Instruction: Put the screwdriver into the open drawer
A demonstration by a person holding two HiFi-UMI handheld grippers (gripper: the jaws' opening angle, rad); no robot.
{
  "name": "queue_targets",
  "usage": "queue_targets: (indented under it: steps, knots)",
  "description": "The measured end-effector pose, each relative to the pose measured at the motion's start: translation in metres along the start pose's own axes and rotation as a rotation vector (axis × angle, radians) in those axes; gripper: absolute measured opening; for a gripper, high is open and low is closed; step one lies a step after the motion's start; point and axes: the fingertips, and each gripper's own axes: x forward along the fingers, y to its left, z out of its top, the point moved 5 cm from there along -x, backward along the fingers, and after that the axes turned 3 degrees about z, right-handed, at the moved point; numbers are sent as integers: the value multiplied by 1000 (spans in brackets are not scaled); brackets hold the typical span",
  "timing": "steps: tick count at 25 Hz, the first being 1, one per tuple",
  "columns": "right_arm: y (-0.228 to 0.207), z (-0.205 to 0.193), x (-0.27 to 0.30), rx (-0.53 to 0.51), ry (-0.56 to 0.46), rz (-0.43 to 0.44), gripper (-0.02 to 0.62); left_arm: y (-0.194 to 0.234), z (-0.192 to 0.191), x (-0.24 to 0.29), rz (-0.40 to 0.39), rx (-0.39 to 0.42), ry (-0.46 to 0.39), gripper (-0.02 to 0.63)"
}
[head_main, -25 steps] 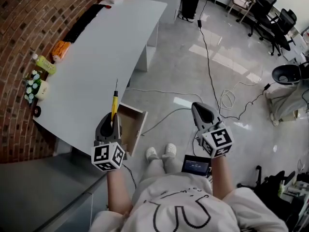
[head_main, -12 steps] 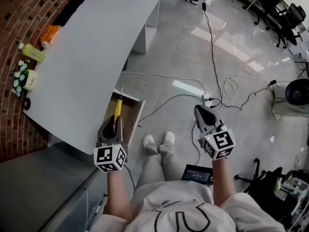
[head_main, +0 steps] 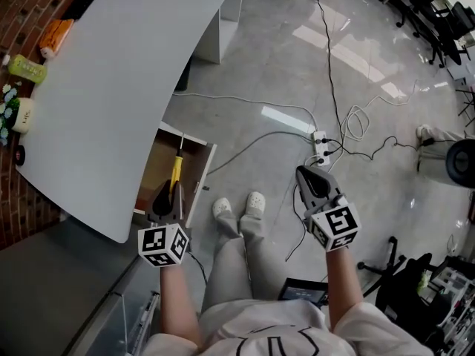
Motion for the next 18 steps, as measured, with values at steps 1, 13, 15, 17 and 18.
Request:
queue_targets:
  steps: [1, 13, 15, 17, 18]
  knots:
    - [-2, -6, 4, 2, 4, 1, 20, 3, -7, 3, 4, 0, 9, 82]
    - [-5, -71, 45, -7, 63, 45, 20, 34, -76, 42, 45, -14, 110, 83]
    - [-4, -80, 51, -2, 77, 55, 20, 37, -86, 48, 49, -17, 126, 82]
    - [-4, -89, 56, -10, 88, 66, 20, 40, -95, 54, 57, -6, 150, 83]
    - [-4, -93, 58, -14, 93, 71, 20, 41, -99, 58, 62, -2, 166, 83]
